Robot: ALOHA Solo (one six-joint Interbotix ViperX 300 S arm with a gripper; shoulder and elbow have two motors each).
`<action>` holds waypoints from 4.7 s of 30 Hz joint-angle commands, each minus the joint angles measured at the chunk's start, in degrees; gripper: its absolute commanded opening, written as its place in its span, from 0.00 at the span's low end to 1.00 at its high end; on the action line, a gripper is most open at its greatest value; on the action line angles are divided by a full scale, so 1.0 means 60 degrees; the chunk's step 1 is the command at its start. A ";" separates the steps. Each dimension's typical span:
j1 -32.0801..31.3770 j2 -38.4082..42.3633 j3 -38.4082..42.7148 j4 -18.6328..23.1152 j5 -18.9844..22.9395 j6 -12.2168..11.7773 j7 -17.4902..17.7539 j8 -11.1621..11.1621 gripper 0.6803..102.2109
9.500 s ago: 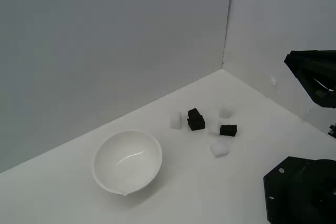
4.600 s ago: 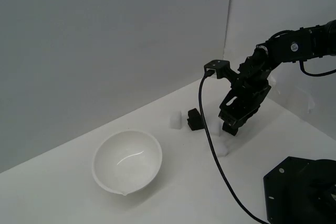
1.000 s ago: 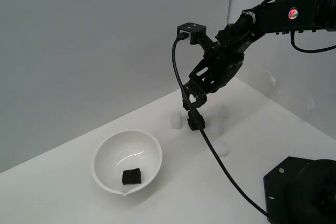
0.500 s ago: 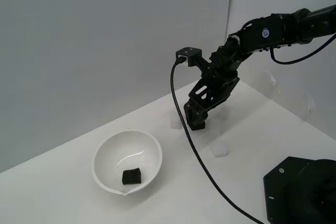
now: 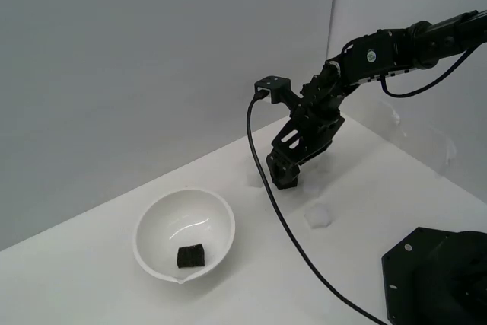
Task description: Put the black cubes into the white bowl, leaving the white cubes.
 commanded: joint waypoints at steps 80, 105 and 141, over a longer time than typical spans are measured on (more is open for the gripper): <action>-0.3721 0.2827 0.2871 -0.1655 -0.1743 -0.0234 0.1787 -0.1406 0.02; -0.5625 0.1216 0.1289 -0.2417 -0.2476 -0.0645 0.1011 -0.1743 0.02; -0.3486 0.2915 0.2959 -0.2212 -0.2271 -0.0146 0.1787 -0.1597 0.40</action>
